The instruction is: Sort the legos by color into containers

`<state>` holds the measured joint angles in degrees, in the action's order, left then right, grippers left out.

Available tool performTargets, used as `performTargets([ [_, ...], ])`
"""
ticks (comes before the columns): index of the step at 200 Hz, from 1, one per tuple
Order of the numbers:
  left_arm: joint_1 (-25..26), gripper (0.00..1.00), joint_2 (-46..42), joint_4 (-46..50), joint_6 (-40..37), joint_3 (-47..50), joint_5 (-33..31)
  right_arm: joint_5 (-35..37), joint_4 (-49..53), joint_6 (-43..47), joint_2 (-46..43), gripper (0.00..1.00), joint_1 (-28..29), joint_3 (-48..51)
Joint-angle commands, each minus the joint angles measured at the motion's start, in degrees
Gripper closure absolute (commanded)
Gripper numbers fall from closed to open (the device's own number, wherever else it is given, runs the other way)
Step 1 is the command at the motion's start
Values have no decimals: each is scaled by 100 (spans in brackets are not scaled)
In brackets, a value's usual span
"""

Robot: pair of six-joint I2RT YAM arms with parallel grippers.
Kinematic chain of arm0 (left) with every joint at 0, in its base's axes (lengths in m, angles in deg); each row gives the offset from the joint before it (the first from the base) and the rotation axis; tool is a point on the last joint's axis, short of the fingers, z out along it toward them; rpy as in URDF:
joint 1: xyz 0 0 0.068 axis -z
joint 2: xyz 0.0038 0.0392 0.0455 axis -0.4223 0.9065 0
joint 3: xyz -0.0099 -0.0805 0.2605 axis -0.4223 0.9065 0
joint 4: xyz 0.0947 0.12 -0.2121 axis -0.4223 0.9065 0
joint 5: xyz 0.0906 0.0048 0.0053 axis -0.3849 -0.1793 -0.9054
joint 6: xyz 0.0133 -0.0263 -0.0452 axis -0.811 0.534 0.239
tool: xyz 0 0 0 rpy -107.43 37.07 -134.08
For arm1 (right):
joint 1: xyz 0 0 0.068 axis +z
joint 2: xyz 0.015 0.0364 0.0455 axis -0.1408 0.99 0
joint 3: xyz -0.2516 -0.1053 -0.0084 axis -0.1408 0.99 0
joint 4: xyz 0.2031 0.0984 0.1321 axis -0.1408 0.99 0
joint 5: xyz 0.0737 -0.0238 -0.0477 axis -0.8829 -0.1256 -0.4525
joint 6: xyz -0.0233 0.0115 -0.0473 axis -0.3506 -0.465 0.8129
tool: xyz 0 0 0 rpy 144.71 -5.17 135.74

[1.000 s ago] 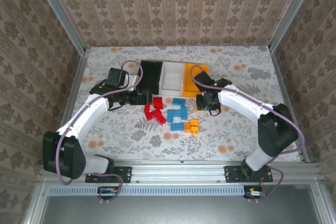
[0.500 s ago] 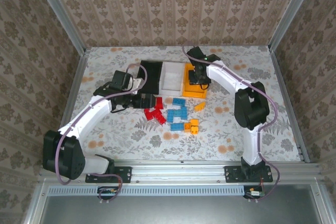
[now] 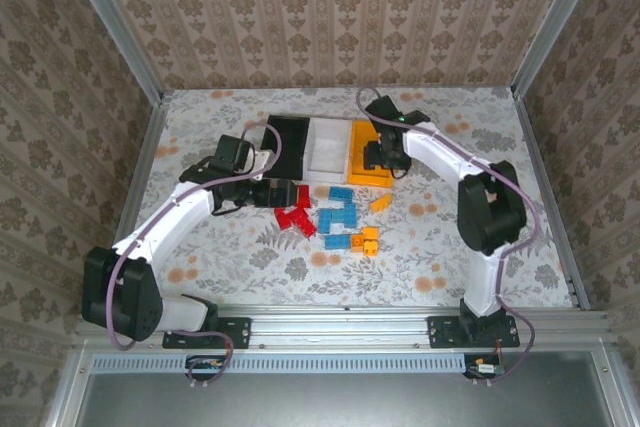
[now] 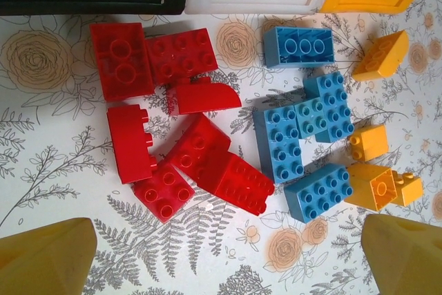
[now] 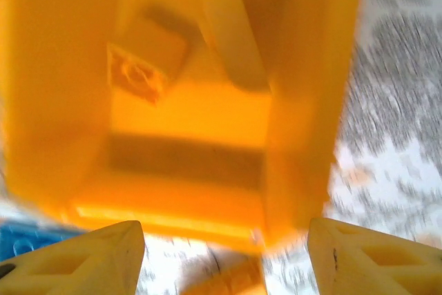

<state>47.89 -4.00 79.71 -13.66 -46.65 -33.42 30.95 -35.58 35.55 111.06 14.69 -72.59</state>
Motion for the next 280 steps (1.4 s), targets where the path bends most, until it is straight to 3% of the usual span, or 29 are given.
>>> performTargets([
  [1,85,0,74,-95,97,48,103,-256,-14,-448,-774,30,130,871],
  [42,152,0,229,-150,98,1,139,-317,-538,-638,-1079,19,444,2077],
  [157,207,0,210,-52,36,-38,52,-86,-681,-550,130,16,521,1347],
  [200,201,0,255,27,-34,-124,41,143,-571,-716,284,21,438,1254],
  [256,225,0,269,-36,84,-105,130,240,-569,-801,-74,38,299,1723],
  [280,227,0,253,-110,119,22,193,26,-640,-828,-227,38,212,2008],
])
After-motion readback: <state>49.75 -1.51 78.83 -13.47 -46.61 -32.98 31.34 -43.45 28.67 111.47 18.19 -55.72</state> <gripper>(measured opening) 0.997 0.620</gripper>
